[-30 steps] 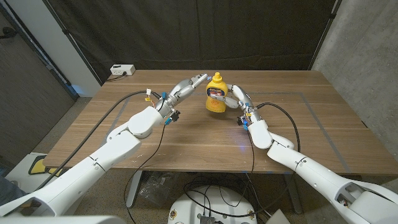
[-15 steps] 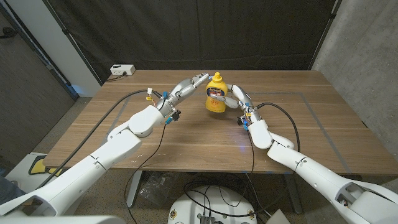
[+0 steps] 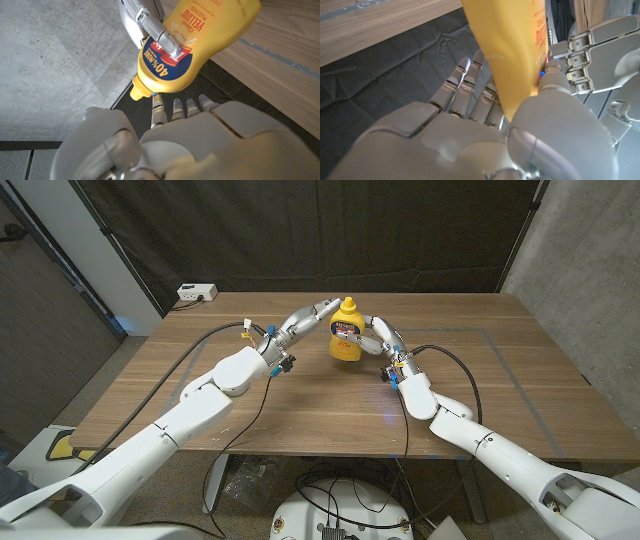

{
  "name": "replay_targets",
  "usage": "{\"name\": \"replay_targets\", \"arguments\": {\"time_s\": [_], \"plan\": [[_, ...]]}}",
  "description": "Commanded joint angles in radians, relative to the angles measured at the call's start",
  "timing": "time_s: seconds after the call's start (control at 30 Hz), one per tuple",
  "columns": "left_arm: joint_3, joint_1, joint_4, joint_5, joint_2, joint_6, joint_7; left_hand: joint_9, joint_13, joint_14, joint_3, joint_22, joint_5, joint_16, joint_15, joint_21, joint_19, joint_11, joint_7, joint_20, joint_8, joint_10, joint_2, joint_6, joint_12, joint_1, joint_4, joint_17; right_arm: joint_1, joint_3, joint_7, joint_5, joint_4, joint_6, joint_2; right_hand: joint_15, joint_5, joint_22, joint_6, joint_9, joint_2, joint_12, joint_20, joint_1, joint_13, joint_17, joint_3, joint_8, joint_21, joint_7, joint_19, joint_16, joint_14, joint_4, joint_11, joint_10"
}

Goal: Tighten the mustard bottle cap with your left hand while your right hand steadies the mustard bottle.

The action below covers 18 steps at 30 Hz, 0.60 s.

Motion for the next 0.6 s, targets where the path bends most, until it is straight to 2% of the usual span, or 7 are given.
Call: {"name": "replay_targets", "arguments": {"time_s": [0.03,0.3,0.6], "plan": [[0.041,-0.071,0.068,0.0,-0.042,-0.039,-0.059,0.001,0.003,-0.006,0.003,0.001,-0.002,-0.002,-0.008,0.006,-0.087,-0.002,-0.006,0.008,-0.005,0.002,-0.001,0.007,-0.005,0.008,0.002,0.002,-0.012,0.005,-0.004,-0.003,-0.014,-0.001,0.001,-0.095,-0.002,0.001,0.034,0.006,0.075,-0.001,-0.047,0.068,0.003,0.002,0.048,0.002,-0.002,-0.03,0.005,-0.001,0.013,0.042,-0.001,0.006],[0.061,-0.111,0.12,-0.005,-0.069,-0.055,-0.088,0.001,0.003,-0.005,0.002,0.001,-0.002,-0.002,-0.011,0.007,-0.086,-0.007,-0.005,0.009,-0.006,0.005,-0.001,0.009,-0.005,0.009,0.002,0.002,-0.022,0.01,-0.008,-0.006,-0.03,-0.014,-0.003,-0.095,-0.002,0.001,0.035,0.006,0.075,-0.002,-0.047,0.068,0.003,0.002,0.048,0.001,-0.002,-0.03,0.005,-0.001,0.013,0.041,-0.001,0.007],[0.074,-0.139,0.161,-0.023,-0.089,-0.034,-0.107,0.001,0.003,-0.003,0.002,0.001,-0.003,-0.002,-0.012,0.006,-0.086,-0.006,0.0,0.009,-0.009,0.009,0.0,0.009,-0.004,0.01,0.002,0.002,-0.033,0.015,-0.01,-0.007,-0.046,-0.022,-0.009,-0.095,-0.004,0.001,0.036,0.006,0.075,-0.003,-0.047,0.068,0.003,0.002,0.048,0.001,-0.003,-0.03,0.006,-0.002,0.013,0.041,-0.001,0.008]]}}
